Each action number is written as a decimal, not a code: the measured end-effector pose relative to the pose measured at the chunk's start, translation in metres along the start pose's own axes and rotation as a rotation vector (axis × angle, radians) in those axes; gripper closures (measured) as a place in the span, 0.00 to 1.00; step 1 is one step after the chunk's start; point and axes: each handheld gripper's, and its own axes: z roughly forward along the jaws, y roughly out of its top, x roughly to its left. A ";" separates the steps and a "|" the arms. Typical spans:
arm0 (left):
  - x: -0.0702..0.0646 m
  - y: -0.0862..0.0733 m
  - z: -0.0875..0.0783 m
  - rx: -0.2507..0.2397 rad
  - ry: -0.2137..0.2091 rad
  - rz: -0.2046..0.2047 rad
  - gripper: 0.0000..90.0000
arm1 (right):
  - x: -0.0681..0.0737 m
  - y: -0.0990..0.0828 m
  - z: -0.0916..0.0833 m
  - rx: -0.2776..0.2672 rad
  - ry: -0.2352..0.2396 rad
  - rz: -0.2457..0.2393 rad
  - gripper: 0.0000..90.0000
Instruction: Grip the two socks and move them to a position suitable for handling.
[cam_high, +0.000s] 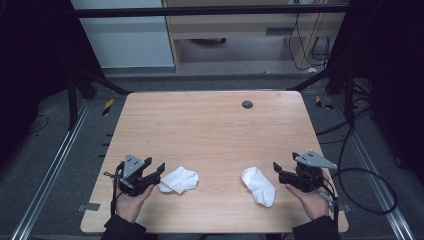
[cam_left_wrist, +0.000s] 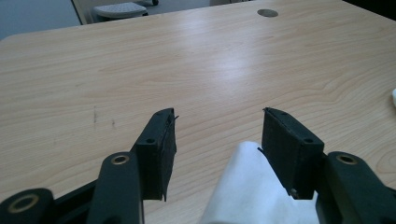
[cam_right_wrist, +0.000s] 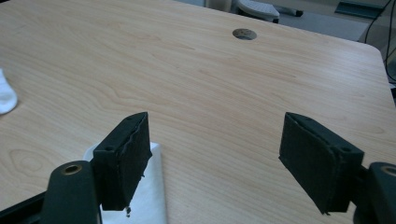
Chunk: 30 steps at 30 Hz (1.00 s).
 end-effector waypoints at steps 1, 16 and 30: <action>-0.002 0.001 0.001 -0.001 -0.003 0.004 0.48 | 0.001 0.000 -0.001 0.002 0.006 -0.006 0.27; -0.057 0.019 0.032 0.018 -0.071 0.072 0.44 | 0.020 -0.007 -0.005 0.050 0.061 -0.039 0.30; -0.097 0.019 0.059 0.048 -0.131 0.108 0.45 | 0.033 -0.024 -0.001 0.091 0.117 -0.065 0.38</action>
